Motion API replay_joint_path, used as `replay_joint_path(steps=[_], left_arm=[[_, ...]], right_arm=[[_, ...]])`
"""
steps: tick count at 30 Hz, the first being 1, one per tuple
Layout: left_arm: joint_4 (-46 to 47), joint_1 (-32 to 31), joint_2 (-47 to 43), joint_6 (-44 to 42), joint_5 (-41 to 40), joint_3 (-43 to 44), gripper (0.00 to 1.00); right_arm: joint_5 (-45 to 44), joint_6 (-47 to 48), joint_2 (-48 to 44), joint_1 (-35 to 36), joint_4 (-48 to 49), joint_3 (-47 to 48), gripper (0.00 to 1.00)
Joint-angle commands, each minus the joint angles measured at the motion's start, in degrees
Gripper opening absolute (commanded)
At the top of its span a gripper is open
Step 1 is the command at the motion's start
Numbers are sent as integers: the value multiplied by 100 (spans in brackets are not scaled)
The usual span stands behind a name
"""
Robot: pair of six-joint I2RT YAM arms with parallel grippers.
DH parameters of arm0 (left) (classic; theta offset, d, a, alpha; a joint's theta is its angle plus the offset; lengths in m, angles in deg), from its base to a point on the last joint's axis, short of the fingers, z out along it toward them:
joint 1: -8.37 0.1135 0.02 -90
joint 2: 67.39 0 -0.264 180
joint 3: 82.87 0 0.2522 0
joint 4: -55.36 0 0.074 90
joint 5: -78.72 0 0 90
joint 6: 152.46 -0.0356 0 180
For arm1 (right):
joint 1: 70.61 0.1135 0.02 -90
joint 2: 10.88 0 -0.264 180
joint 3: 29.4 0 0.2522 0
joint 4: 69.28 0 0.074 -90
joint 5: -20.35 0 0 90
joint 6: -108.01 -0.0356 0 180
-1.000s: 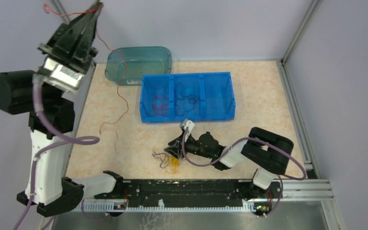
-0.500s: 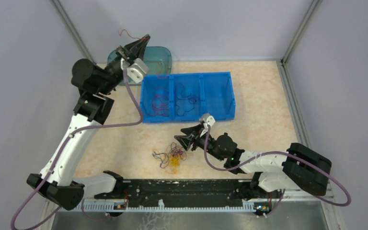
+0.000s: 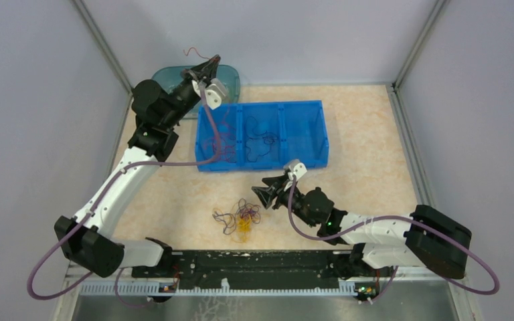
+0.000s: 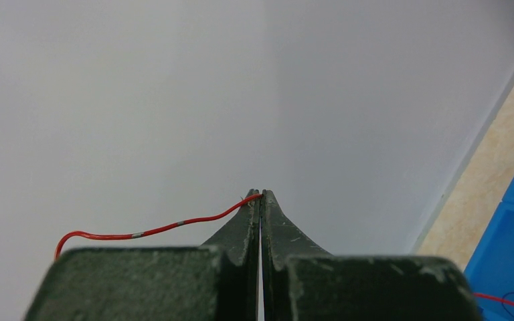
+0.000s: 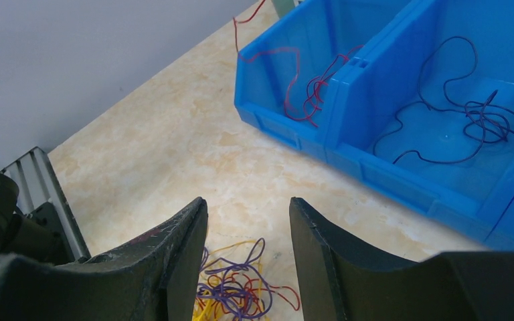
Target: Untangle the cables
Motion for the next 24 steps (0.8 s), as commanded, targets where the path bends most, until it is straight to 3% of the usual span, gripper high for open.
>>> replay_joint_path(steps=[1,10,24], left_arm=[[292,30,102,-235,-156,-211,0],[280,264,536,-416,-125,-26,0],[361,354,1438,-834,-167,1557,0]], right_arm=[[-89,118,-221,36,44,71,50],[-89,129,-435,37,-94,24,49],[-96,102,-391,36,-74,-8,48]])
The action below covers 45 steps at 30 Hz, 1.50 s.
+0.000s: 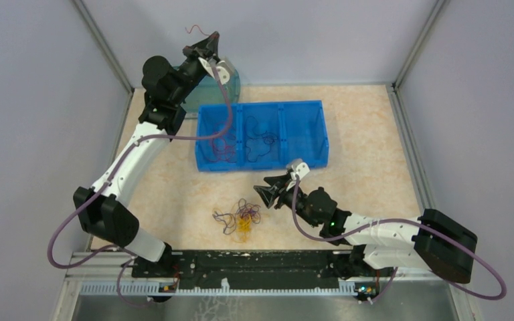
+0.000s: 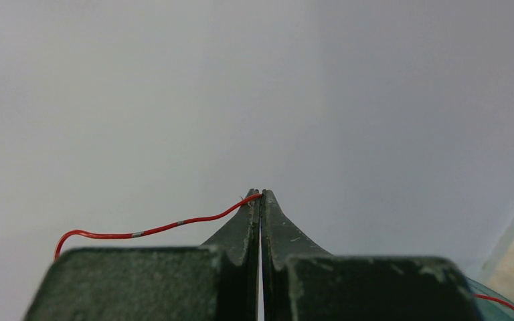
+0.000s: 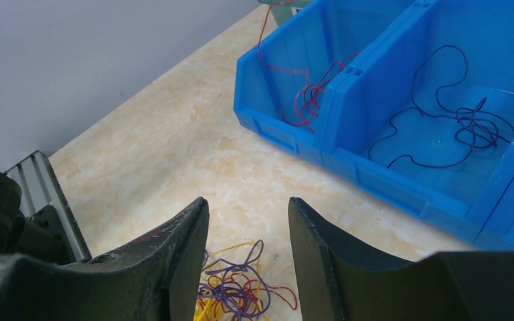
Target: Untangle the cables
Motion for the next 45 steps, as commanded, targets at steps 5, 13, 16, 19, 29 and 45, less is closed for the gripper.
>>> replay_joint_path(steps=[5,13,16,19,29,45], left_arm=[[-28,60,458,-157,-169,792,0],[-990,73,346,-40,-139,16,0],[-1370,98,391,58,-192,-248,0],[-1859,163,537,291,-230,-312,0],[-3276,367,1363,546,-628,256,0],[-3138,445,1725,166,-1192,-324,1]], right_arm=[[-53,20,-22,39,229,-18,48],[-144,15,-116,37,179,-82,47],[-182,28,-177,36,129,-93,47],[-216,37,-228,36,82,-103,47],[-323,46,-334,38,-67,-105,47],[-407,0,-397,-39,-262,-67,47]])
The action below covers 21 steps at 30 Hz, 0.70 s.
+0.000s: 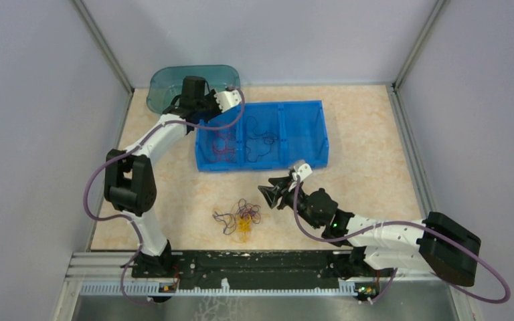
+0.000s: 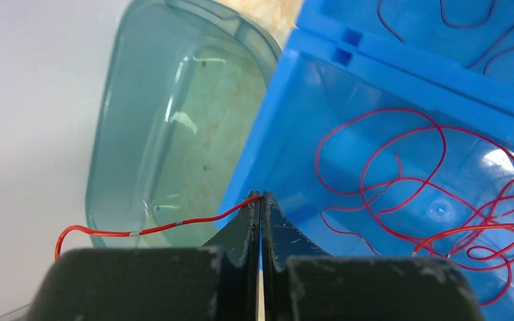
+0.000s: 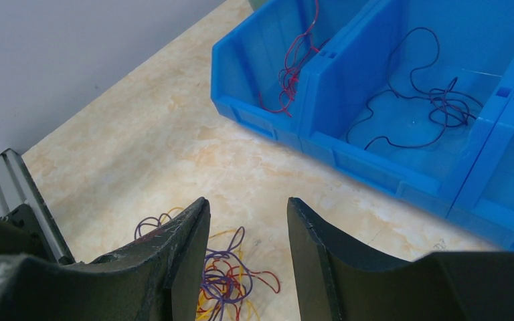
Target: Untangle the cables
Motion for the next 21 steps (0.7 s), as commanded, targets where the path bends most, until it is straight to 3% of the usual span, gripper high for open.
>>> replay_joint_path(steps=[1,12,18,21], left_arm=[[346,8,-100,-210,-188,-425,1],[300,-109,-170,-15,107,-1051,3],[109,-103,81,230,178,-714,17],[-108,-98,180,383,261,-270,40]], right_arm=[[-105,-17,-183,-45,110,14,47],[-121,-85,-278,-85,-130,98,46],[-144,-117,-333,-81,-253,137,46],[-172,-114,-392,-93,-324,140,46]])
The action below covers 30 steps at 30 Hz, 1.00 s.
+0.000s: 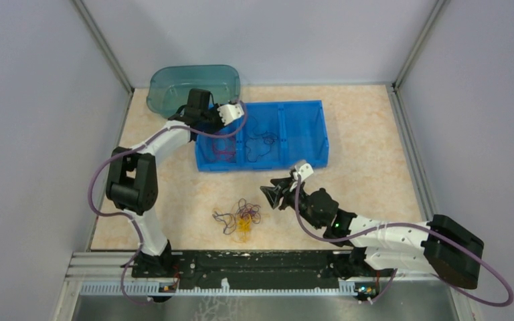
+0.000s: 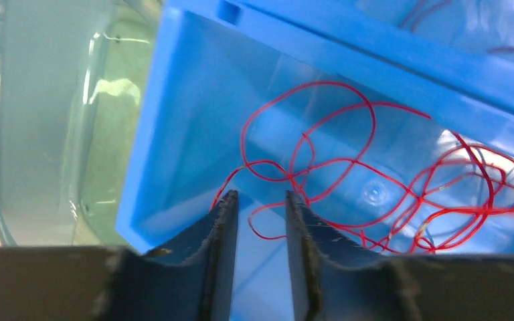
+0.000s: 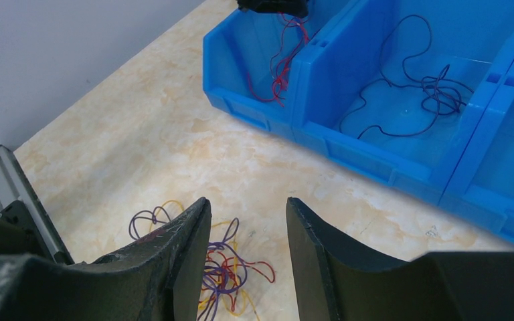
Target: Untangle the cables
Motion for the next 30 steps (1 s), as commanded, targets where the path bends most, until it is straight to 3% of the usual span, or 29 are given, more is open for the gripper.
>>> replay_joint_path(steps=[1,3,7,18,25,30], left_arm=[[-321,-15,163,316,264,771,47],[-613,-15,182,364,411,1117,58],[-960,-5,83,406,593,1546,63],[-1598,139,-156,707,793,2209,66],[-1831,979,-173,989,1192,2100,67],[-1956,1506,-188,705,1538,1629,68]], right_arm=[[-114,-48,-215,-58,43,150,46],[-103,-45,-252,-80,3,155,46],[-91,-45,-311,-105,-43,159,46],[-14,-91,-376,-124,-140,210,46],[30,-128,-443,-132,-174,155,46],[102,-133,-327,-126,-117,176,46]])
